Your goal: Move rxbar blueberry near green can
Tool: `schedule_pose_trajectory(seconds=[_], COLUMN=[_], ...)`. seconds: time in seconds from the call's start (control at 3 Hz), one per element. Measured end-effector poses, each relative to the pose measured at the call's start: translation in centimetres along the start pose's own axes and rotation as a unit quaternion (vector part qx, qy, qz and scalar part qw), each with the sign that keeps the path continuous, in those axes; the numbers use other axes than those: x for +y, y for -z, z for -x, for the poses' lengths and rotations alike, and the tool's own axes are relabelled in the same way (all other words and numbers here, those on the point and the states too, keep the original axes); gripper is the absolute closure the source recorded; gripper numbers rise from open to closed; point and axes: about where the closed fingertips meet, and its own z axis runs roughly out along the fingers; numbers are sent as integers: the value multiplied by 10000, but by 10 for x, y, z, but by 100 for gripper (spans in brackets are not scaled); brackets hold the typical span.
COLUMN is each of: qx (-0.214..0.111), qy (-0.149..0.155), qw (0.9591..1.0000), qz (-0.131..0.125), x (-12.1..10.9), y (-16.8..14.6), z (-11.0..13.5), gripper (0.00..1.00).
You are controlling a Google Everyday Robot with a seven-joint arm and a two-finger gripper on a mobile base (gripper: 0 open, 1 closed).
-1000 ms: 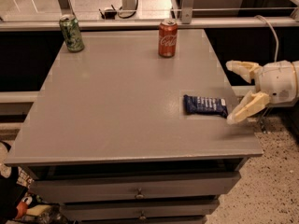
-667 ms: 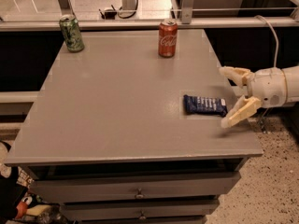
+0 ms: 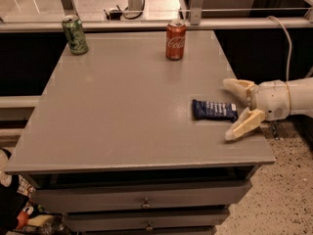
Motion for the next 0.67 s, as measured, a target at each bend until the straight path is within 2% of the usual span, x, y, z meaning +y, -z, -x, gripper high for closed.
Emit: schedule_pose_trajectory(seconds=[0.33,0.67], qx=[-30,-31], qy=[-112,-110], qw=[9999,9999], qz=[39,45], x=[3,3], y=[-6,-7], z=[-11,-10], gripper=[31,53])
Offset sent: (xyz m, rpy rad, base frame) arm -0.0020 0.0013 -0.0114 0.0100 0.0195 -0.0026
